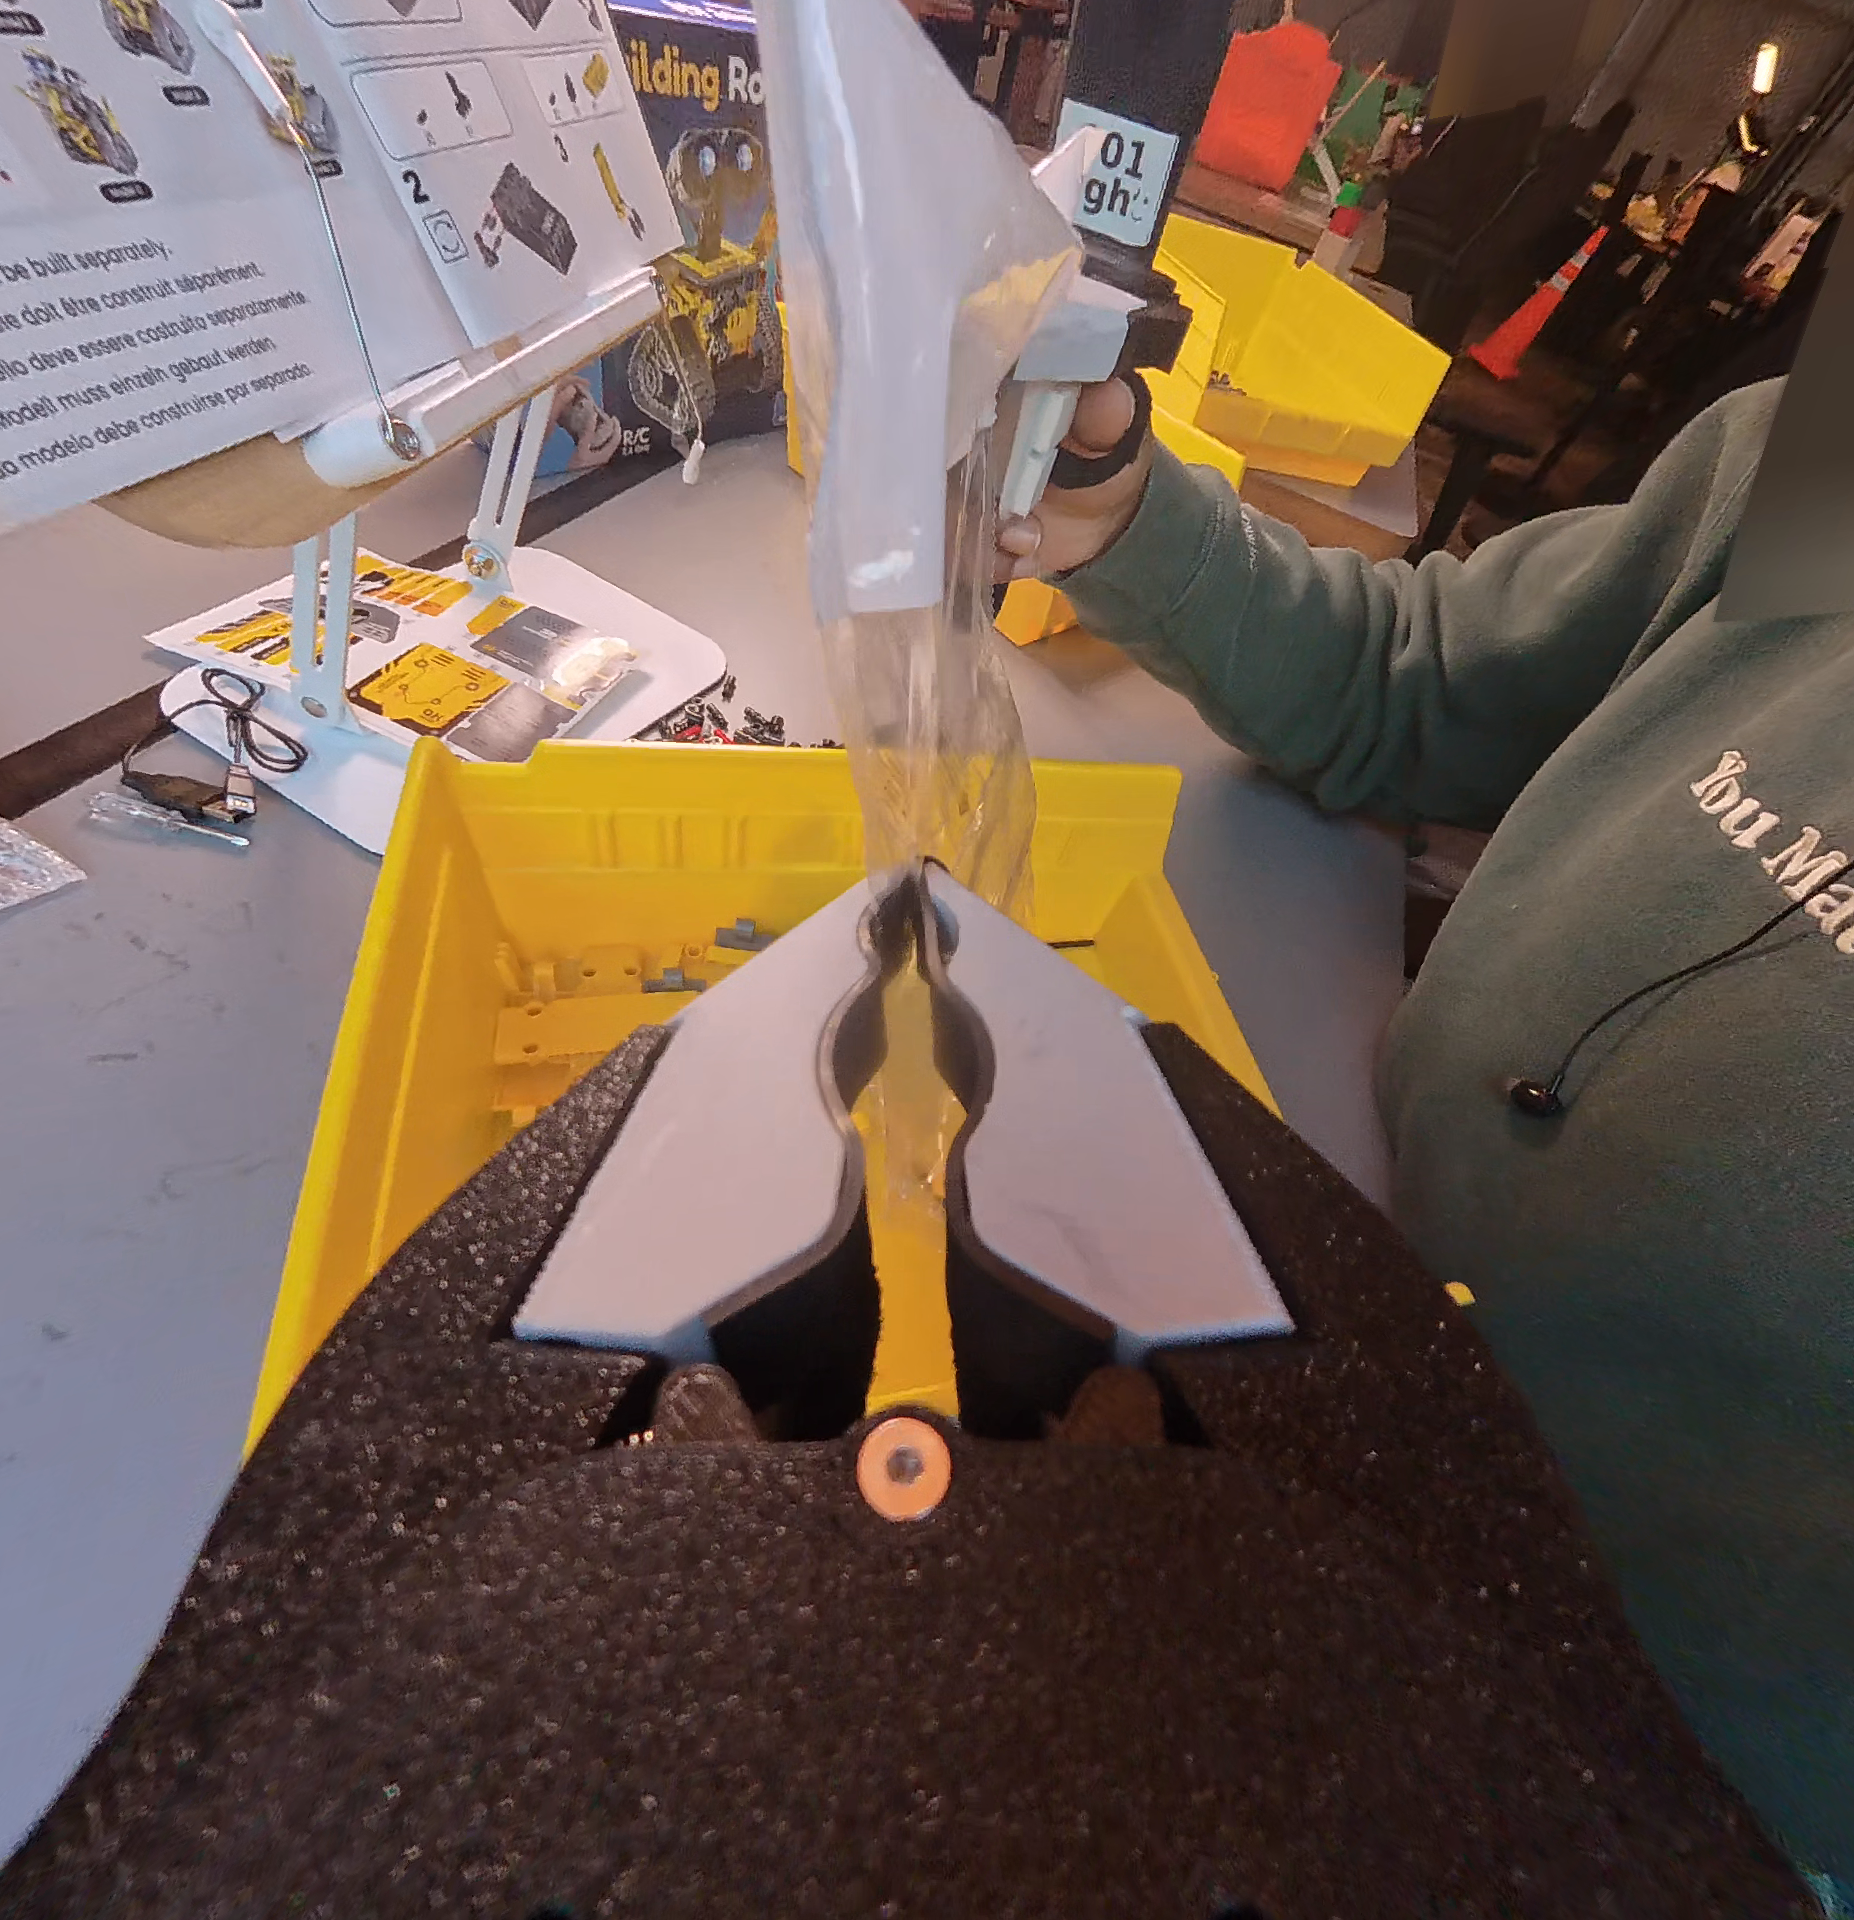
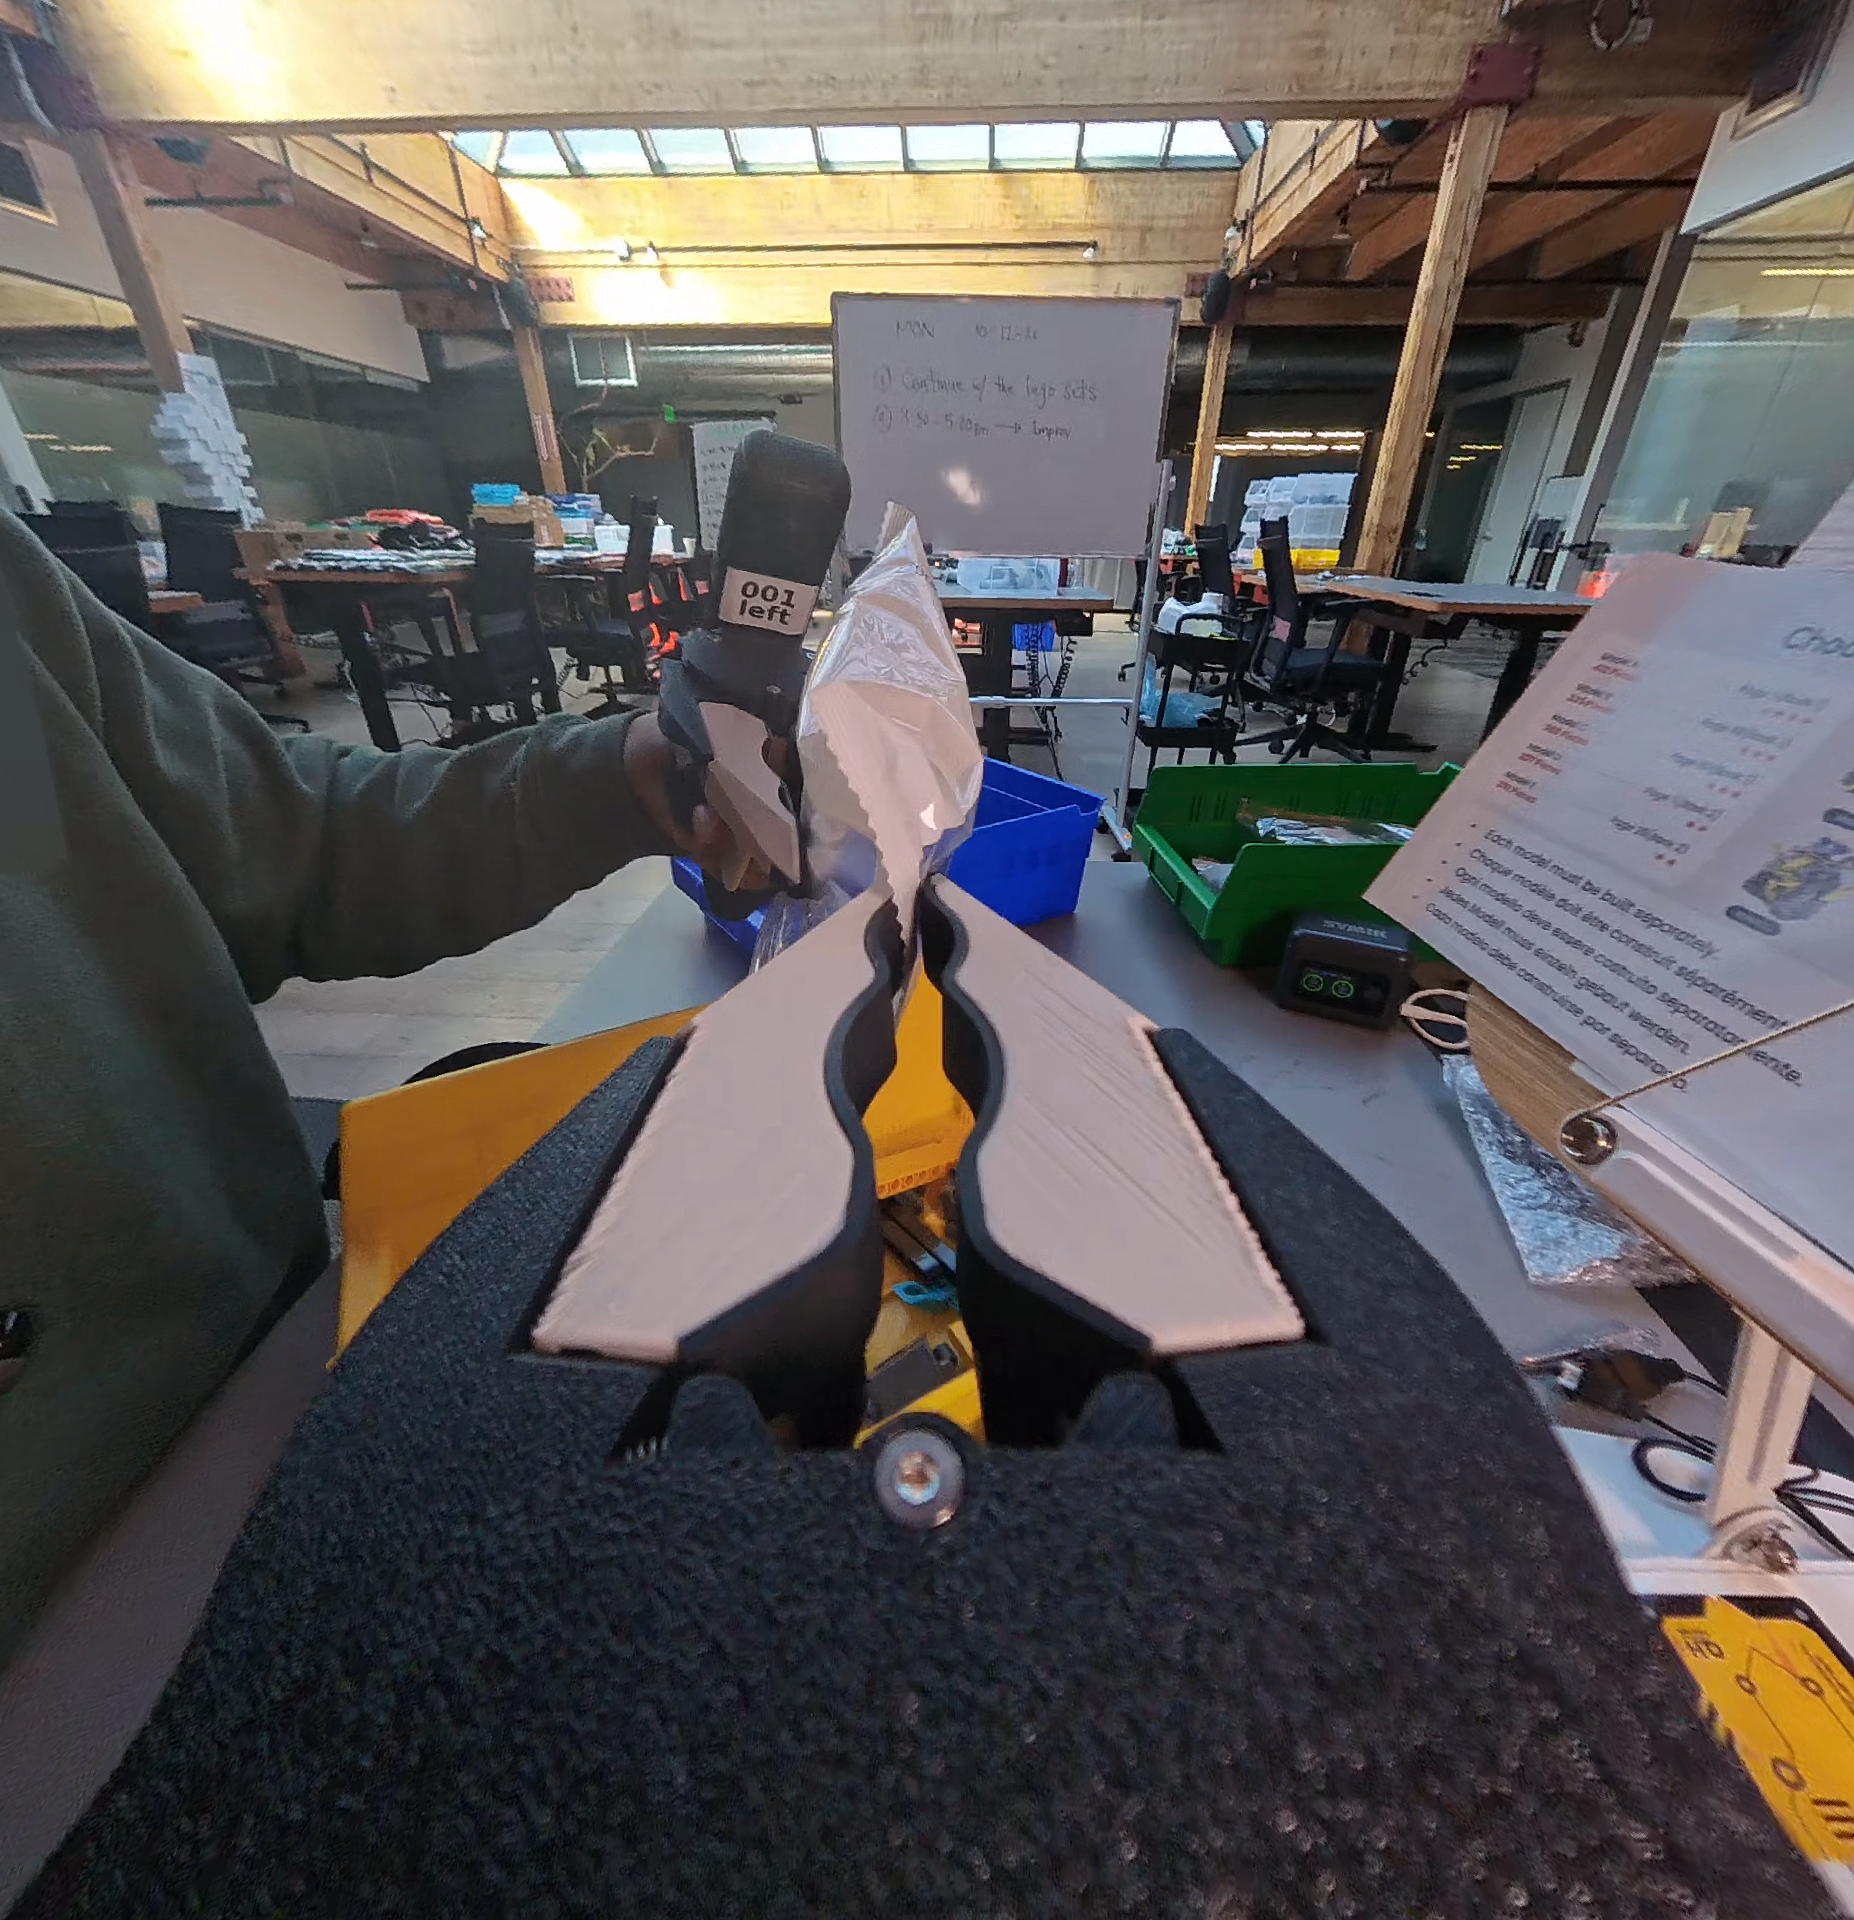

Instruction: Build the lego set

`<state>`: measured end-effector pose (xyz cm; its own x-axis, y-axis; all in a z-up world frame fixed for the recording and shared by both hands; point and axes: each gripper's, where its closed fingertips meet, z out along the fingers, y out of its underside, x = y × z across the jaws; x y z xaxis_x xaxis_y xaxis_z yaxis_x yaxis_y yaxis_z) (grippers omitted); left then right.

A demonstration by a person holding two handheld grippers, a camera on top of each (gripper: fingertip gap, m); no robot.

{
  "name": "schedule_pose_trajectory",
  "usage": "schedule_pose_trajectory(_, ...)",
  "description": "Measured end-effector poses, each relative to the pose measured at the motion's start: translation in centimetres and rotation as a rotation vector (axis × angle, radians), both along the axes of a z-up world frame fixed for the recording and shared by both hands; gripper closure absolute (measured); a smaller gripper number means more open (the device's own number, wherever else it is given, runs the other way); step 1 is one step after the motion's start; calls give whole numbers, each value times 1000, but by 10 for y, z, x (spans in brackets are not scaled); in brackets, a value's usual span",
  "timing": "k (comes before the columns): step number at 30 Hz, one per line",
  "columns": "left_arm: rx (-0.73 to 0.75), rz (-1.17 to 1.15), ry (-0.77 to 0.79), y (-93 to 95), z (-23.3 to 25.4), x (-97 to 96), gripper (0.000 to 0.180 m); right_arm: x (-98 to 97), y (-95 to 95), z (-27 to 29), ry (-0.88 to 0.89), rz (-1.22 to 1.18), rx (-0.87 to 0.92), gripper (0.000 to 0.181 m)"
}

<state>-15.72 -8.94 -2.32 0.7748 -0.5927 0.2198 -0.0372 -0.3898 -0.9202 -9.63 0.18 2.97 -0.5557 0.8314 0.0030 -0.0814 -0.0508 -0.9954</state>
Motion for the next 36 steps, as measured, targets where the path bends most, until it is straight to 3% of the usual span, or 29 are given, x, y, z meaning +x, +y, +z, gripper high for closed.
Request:
schedule_pose_trajectory(6,-6,-24,19,-6,-1,4,179,1,0,-7,-41,46,-31,181)
schedule_pose_trajectory(15,86,34,-39,8,31,-6,138,4,12,-2,-76,66,-165,181)
schedule_pose_trajectory(16,80,28,-48,11,30,-4,144,3,12,-3,-83,70,-183,181)
schedule_pose_trajectory(18,65,14,-78,14,28,0,176,0,13,-5,-108,67,-224,181)
schedule_pose_trajectory(25,-1,37,-167,14,22,-3,180,-16,27,-21,-270,23,-431,181)
schedule_pose_trajectory(28,23,49,-157,8,23,-6,180,-16,24,-20,-247,14,-386,181)
schedule_pose_trajectory(36,257,103,234,-15,39,-10,179,3,-13,6,-29,-56,129,181)
